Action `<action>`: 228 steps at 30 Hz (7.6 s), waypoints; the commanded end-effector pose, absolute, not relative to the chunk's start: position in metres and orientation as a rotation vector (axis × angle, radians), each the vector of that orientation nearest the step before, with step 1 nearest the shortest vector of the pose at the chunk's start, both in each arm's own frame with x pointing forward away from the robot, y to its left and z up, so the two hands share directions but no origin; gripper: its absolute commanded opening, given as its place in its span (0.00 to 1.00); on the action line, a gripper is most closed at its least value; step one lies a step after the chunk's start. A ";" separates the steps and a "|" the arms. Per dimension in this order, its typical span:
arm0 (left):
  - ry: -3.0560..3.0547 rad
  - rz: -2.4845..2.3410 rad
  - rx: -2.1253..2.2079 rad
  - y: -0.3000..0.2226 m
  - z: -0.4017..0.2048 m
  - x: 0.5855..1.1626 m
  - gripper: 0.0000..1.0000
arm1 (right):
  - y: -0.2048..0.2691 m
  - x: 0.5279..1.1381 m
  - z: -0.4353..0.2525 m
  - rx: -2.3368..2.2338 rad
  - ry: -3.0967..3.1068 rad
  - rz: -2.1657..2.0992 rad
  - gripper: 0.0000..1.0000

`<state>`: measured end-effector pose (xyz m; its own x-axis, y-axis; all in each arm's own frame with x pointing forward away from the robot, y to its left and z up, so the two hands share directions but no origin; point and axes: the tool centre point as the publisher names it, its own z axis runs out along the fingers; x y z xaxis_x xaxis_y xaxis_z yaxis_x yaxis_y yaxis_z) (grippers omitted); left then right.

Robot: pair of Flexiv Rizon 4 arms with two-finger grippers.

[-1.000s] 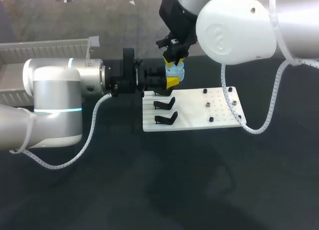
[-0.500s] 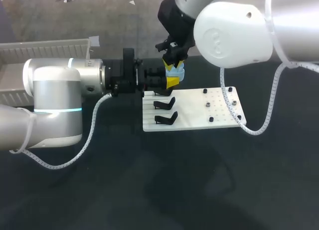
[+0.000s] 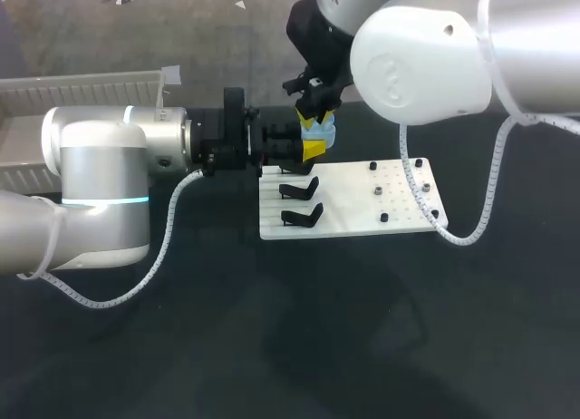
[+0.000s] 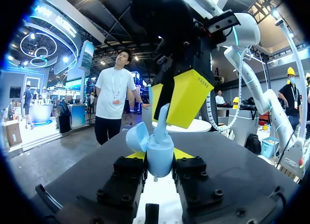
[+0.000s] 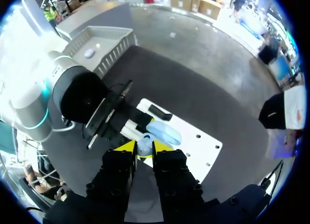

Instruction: Pick up each earbud case from the left stands, insert the matching earbuds, close the lid, and place the case in the box.

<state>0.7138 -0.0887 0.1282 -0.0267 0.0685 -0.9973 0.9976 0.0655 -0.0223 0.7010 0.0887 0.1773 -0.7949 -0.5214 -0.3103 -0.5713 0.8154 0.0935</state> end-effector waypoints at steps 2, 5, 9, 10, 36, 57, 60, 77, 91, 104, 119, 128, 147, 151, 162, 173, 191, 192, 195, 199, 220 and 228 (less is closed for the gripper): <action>1.303 -1.139 1.193 -0.089 0.127 0.712 0.00 | 0.089 0.704 0.176 -0.845 2.733 0.266 0.00; 1.303 -1.139 1.193 -0.089 0.127 0.712 0.00 | 0.089 0.704 0.175 -0.846 2.733 0.264 0.00; 1.303 -1.139 1.193 -0.089 0.127 0.712 0.00 | 0.088 0.704 0.174 -0.846 2.734 0.262 0.00; 1.303 -1.139 1.193 -0.089 0.127 0.712 0.00 | 0.088 0.705 0.174 -0.846 2.734 0.260 0.00; 1.303 -1.139 1.193 -0.089 0.127 0.712 0.00 | 0.093 0.706 0.171 -0.887 2.734 0.254 0.00; 1.303 -1.139 1.193 -0.089 0.127 0.712 0.00 | 0.092 0.706 0.166 -0.932 2.746 0.201 0.00; 1.303 -1.139 1.193 -0.089 0.127 0.712 0.00 | 0.092 0.706 0.166 -0.937 2.746 0.194 0.00; 1.303 -1.139 1.193 -0.089 0.127 0.712 0.00 | 0.092 0.706 0.165 -0.936 2.754 0.188 0.18; 1.303 -1.139 1.193 -0.089 0.127 0.712 0.00 | 0.094 0.707 0.167 -0.933 2.753 0.190 0.27; 1.303 -1.139 1.193 -0.089 0.127 0.712 0.00 | 0.092 0.711 0.171 -0.918 2.752 0.172 0.31; 1.303 -1.139 1.193 -0.089 0.127 0.712 0.00 | 0.089 0.756 0.188 -0.684 2.681 0.235 0.31; 1.303 -1.139 1.193 -0.089 0.127 0.712 0.00 | 0.081 0.776 0.161 -0.588 2.740 0.215 0.29; 1.303 -1.139 1.193 -0.089 0.127 0.712 0.00 | 0.071 0.737 0.158 -0.572 2.780 0.231 0.31; 1.303 -1.139 1.193 -0.089 0.127 0.712 0.00 | 0.072 0.734 0.157 -0.564 2.781 0.242 0.31; 1.294 -1.078 1.166 -0.058 0.144 0.726 0.00 | 0.036 0.734 0.180 -0.194 2.615 0.387 1.00; 1.303 -0.837 1.103 0.046 0.194 0.766 0.00 | 0.025 0.714 0.178 0.004 2.588 0.461 1.00; 1.524 -0.575 0.906 0.209 0.147 0.829 0.00 | 0.038 0.701 0.158 0.162 2.600 0.464 1.00; 1.545 -0.568 0.905 0.213 0.141 0.831 0.00 | 0.038 0.700 0.158 0.168 2.599 0.464 1.00; 1.578 -0.580 0.889 0.220 0.125 0.837 0.00 | 0.039 0.698 0.154 0.183 2.613 0.458 1.00; 1.627 -0.595 0.865 0.224 0.106 0.842 0.00 | 0.041 0.696 0.152 0.188 2.628 0.455 1.00; 1.680 -0.624 0.794 0.203 0.109 0.805 1.00 | 0.029 0.680 0.183 -0.288 2.474 0.679 1.00; 1.698 -0.640 0.787 0.176 0.121 0.762 1.00 | 0.023 0.666 0.183 -0.412 2.427 0.734 1.00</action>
